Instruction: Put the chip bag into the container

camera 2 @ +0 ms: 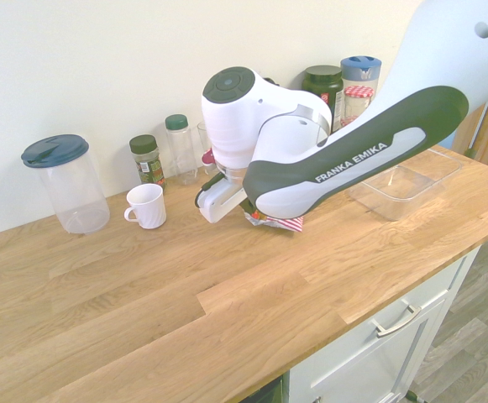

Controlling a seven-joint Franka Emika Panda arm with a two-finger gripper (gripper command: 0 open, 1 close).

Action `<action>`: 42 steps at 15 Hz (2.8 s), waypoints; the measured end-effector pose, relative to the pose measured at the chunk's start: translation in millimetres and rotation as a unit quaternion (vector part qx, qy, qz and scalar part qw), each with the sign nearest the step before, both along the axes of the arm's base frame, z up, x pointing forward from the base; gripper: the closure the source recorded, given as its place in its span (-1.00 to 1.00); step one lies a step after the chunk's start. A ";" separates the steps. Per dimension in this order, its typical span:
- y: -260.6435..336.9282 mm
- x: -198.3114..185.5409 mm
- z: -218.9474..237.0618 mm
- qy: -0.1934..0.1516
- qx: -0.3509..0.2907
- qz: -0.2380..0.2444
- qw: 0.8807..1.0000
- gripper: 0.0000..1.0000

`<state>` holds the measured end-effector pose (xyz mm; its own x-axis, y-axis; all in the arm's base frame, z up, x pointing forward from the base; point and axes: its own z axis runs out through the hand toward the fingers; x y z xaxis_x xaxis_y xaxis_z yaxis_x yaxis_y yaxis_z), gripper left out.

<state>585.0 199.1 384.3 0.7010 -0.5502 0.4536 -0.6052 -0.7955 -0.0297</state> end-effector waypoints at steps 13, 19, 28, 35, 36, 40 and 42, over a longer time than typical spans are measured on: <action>-70.4 -40.0 154.5 -0.075 0.035 -0.016 0.996 1.00; -185.4 -92.6 222.0 -0.103 0.075 -0.035 0.991 1.00; -367.7 -144.7 210.0 -0.107 0.142 -0.061 0.982 1.00; -431.7 -156.0 172.3 -0.098 0.163 -0.076 0.979 1.00; -435.0 -152.5 165.1 -0.096 0.164 -0.078 0.979 1.00; -447.8 -146.1 139.8 -0.089 0.168 -0.083 0.978 1.00; -451.9 -148.3 129.4 -0.087 0.171 -0.085 0.978 1.00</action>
<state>436.7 -252.8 513.7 0.5150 -0.7922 0.3274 -0.6897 -0.6097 -0.3905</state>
